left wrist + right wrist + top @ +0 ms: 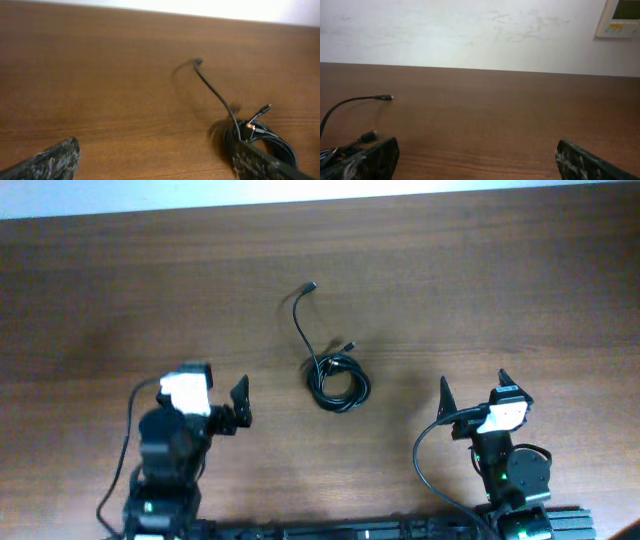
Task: Untangle cables
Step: 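Reach the left gripper to the black cable bundle and grasp it, then move the right gripper to the bundle and grasp a cable strand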
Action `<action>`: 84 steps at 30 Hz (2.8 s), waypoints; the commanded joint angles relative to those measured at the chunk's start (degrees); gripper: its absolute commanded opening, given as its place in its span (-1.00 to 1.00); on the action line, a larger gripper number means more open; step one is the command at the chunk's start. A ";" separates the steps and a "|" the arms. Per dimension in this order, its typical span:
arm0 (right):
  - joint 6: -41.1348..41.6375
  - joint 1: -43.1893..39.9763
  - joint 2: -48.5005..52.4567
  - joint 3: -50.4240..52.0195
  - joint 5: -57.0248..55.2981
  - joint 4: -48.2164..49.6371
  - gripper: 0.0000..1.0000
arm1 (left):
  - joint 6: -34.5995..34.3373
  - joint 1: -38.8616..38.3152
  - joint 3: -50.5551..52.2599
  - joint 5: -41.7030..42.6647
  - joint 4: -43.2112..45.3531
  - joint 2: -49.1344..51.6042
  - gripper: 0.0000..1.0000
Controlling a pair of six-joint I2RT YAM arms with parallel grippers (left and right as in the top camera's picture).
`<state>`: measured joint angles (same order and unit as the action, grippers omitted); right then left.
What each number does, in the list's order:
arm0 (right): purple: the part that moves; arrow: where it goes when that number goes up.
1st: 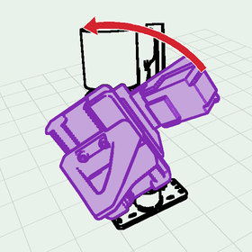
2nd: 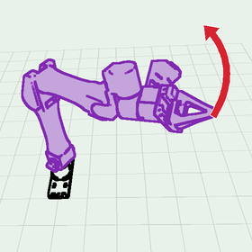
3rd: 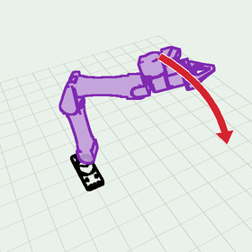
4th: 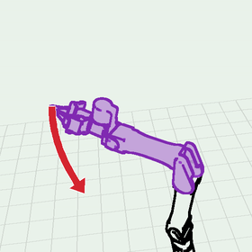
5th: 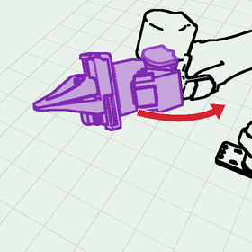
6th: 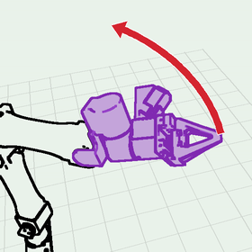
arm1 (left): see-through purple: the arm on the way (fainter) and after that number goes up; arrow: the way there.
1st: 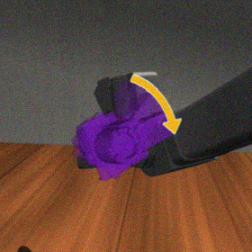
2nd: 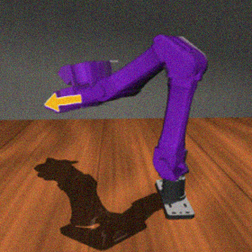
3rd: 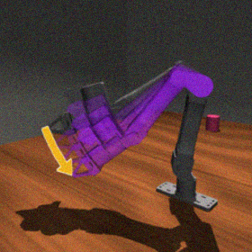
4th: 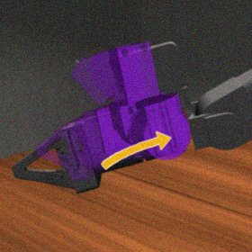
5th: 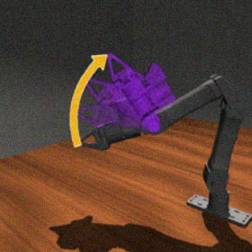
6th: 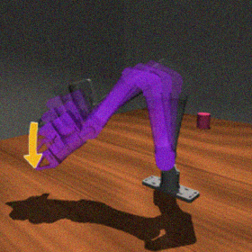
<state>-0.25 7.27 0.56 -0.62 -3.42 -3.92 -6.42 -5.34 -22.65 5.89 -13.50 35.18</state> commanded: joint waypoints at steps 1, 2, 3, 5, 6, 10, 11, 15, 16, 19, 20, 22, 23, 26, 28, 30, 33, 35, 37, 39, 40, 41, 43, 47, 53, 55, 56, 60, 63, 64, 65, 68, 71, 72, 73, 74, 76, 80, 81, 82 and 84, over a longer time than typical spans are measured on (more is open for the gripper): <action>-0.39 -0.22 -0.37 0.31 -0.07 -0.44 0.97 | 0.72 -0.31 -9.90 2.75 -5.16 11.69 0.97; -0.42 -0.22 -0.37 0.31 -0.07 -0.42 0.97 | 0.72 -0.31 -12.98 2.95 -7.80 14.86 0.97; -0.39 -0.22 -0.37 0.31 -0.07 -0.42 0.97 | 0.74 -0.31 -16.83 2.95 -11.41 18.78 0.98; -0.39 -0.22 -0.37 0.31 -0.07 -0.42 0.97 | 2.86 -1.09 -26.32 2.89 -20.83 27.61 0.97; -0.39 -0.22 -0.37 0.31 -0.07 -0.42 0.97 | 3.85 -1.90 -28.72 2.89 -23.06 29.83 0.97; -0.39 -0.22 -0.37 0.31 -0.07 -0.42 0.97 | 4.74 -6.69 -33.40 2.75 -26.14 35.87 0.97; -0.39 -0.22 -0.37 0.31 -0.07 -0.42 0.97 | 4.76 -6.67 -33.40 2.69 -26.38 35.95 0.97; -0.42 -0.22 -0.37 0.31 -0.07 -0.42 0.97 | 4.04 -6.67 -33.38 6.16 -23.74 35.95 0.98; -0.42 -0.22 -0.37 0.31 -0.07 -0.42 0.98 | 3.23 -6.67 -33.35 12.15 -21.81 35.98 0.97; -0.39 -0.22 -0.37 0.31 -0.07 -0.42 0.97 | -3.61 -8.15 -33.33 15.78 -14.36 38.91 0.95; -0.42 -0.22 -0.37 0.31 -0.07 -0.42 0.97 | -6.91 -9.44 -33.33 13.11 -14.23 40.81 0.96; -0.39 -0.22 -0.37 0.31 -0.07 -0.42 0.97 | -10.32 -13.09 -33.31 10.69 -14.10 46.23 0.88; -0.39 -0.22 -0.37 0.31 -0.07 -0.42 0.97 | -10.32 -15.06 -33.31 10.58 -13.57 50.03 0.76; -0.39 -0.22 -0.37 0.31 -0.07 -0.42 0.97 | -10.34 -20.09 -33.31 10.62 -7.96 61.20 0.36; -0.42 -0.22 -0.37 0.31 -0.07 -0.42 0.97 | -10.34 -22.49 -33.33 10.05 -5.81 64.70 0.15; -0.39 -0.22 -0.37 0.31 -0.07 -0.42 0.97 | -10.95 -23.61 -33.33 5.40 -5.92 65.22 0.00; -0.42 -0.22 -0.37 0.31 -0.07 -0.42 0.97 | -16.96 -26.14 -33.33 -4.44 -8.37 65.22 0.11; -0.42 -0.22 -0.37 0.31 -0.07 -0.44 0.97 | -16.94 -27.28 -33.33 -4.87 -7.93 65.22 0.21; -0.39 -0.22 -0.37 0.31 -0.07 -0.42 0.97 | -16.96 -27.30 -33.33 -4.83 -7.98 65.22 0.20; -0.39 -0.22 -0.37 0.31 -0.07 -0.42 0.97 | -16.96 -27.30 -33.33 -4.81 -7.98 65.22 0.06; -0.39 -0.22 -0.37 0.31 -0.07 -0.42 0.97 | -17.03 -27.30 -33.33 -4.79 -8.09 65.22 0.03; -0.39 -0.22 -0.37 0.31 -0.07 -0.44 0.97 | -18.01 -27.30 -33.33 -4.85 -8.57 65.22 0.00; -0.39 -0.22 -0.37 0.31 -0.07 -0.42 0.97 | -18.01 -27.30 -33.31 -4.85 -8.66 65.22 0.00; -0.39 -0.22 -0.37 0.31 -0.07 -0.42 0.97 | -18.45 -27.30 -33.33 -4.15 -7.96 67.45 0.06; -0.42 -0.22 -0.37 0.31 -0.07 -0.42 0.97 | -18.43 -27.30 -33.35 -3.72 -6.73 67.78 -1.00; -0.39 -0.22 -0.37 0.31 -0.07 -0.44 0.97 | -18.40 -27.23 -33.62 -2.64 -6.69 66.88 -1.00; -0.39 -0.22 -0.37 0.31 -0.07 -0.42 0.97 | -18.40 -27.23 -33.62 -2.60 -6.80 66.05 -1.00; -0.42 -0.22 -0.37 0.31 -0.07 -0.42 0.97 | -16.96 -26.80 -33.62 1.64 -6.84 64.02 -1.00; -0.37 -0.22 -0.35 0.31 0.20 -0.44 0.97 | -15.80 -22.36 -33.59 14.16 -7.65 63.67 -1.00; -0.37 -0.22 -0.35 0.31 0.22 -0.44 0.97 | -15.78 -21.51 -33.59 15.58 -8.02 63.69 -1.00; -0.31 -0.22 -0.28 0.31 2.21 -0.68 0.97 | -14.29 -21.33 -33.57 16.76 -7.89 63.69 -1.00; 14.97 -0.20 1.62 0.28 9.49 -0.24 0.97 | -13.05 -21.38 -33.55 19.76 -7.41 63.69 -1.00; 18.47 -0.17 10.62 -2.05 15.28 -3.52 0.97 | -13.79 -21.55 -33.53 19.80 -7.39 63.69 -1.00; 18.80 -0.17 14.47 -3.85 15.69 -5.01 0.97 | -15.39 -21.62 -33.53 19.82 -7.32 63.71 -1.00; 18.80 -0.17 19.12 -6.75 16.59 -6.71 0.97 | -16.09 -21.94 -33.55 19.50 -6.82 63.82 -1.00; 18.80 -0.17 23.15 -9.57 16.76 -8.79 0.97 | -16.57 -22.60 -33.55 17.66 -6.40 64.19 -1.00; 18.78 -0.17 32.52 -16.55 16.85 -15.06 0.97 | -16.92 -23.52 -33.53 16.33 -6.14 64.28 -1.00; 17.25 -0.17 53.51 -35.19 19.65 -31.08 0.97 | -16.92 -23.76 -33.55 15.32 -6.10 64.28 -1.00; 17.25 -0.17 56.87 -37.05 28.81 -29.51 0.98 | -16.92 -23.76 -33.53 15.76 -6.10 64.28 -1.00; 17.27 -0.17 59.47 -37.11 34.71 -25.59 0.51 | -16.90 -23.76 -33.53 17.05 -6.01 64.28 -1.00; 17.73 -0.11 64.96 -37.11 37.13 -23.56 0.18 | -16.55 -23.76 -33.53 20.11 -4.96 64.28 -1.00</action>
<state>17.69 7.16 62.28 -36.82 27.38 -27.49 -22.81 -29.04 -55.72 21.71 -19.53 100.82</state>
